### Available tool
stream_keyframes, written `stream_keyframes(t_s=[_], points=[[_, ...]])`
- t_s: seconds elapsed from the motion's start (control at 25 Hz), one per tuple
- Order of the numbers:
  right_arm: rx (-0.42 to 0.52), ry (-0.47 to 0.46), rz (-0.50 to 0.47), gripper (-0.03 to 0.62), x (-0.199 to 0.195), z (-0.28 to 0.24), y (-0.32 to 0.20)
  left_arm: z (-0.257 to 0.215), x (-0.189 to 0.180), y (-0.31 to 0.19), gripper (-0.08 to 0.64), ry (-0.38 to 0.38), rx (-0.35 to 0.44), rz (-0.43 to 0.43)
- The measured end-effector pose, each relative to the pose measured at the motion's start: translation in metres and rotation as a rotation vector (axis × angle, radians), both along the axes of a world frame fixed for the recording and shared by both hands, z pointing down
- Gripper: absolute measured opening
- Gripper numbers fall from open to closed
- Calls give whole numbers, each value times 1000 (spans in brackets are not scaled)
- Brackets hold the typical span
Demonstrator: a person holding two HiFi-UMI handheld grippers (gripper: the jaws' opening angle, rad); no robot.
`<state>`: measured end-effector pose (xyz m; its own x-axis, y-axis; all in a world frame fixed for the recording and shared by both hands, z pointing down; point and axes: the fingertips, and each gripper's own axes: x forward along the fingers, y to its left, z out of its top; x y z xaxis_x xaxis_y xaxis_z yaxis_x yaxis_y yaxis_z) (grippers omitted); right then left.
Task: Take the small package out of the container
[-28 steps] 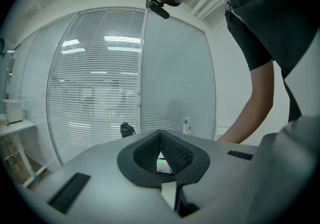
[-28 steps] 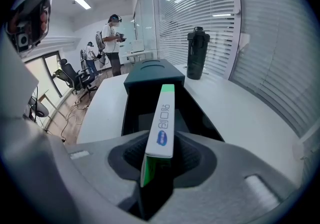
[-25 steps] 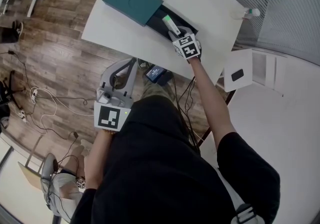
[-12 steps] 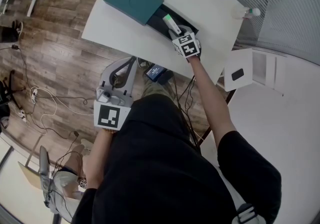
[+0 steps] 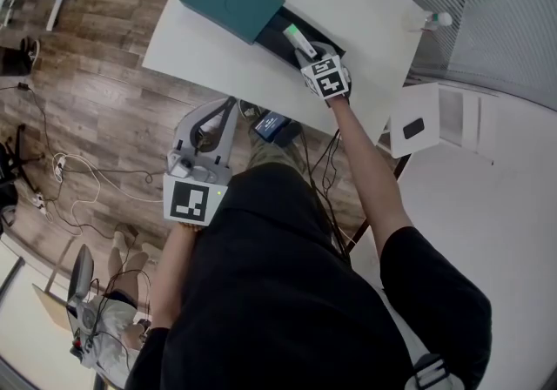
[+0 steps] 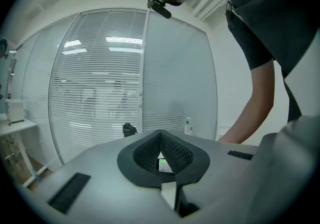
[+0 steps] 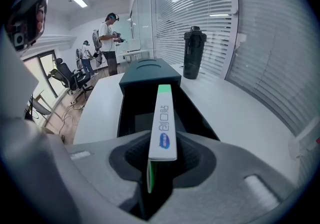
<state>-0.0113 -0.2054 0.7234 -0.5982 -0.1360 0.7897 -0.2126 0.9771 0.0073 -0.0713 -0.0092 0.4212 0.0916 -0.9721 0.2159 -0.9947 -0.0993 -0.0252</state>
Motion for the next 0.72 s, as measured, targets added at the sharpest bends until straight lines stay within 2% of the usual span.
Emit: stream_keyframes(t_s=[0.72], points=[[-8,-17,54,91,2,-21,8,-12,-10,14,2,4,21,12]])
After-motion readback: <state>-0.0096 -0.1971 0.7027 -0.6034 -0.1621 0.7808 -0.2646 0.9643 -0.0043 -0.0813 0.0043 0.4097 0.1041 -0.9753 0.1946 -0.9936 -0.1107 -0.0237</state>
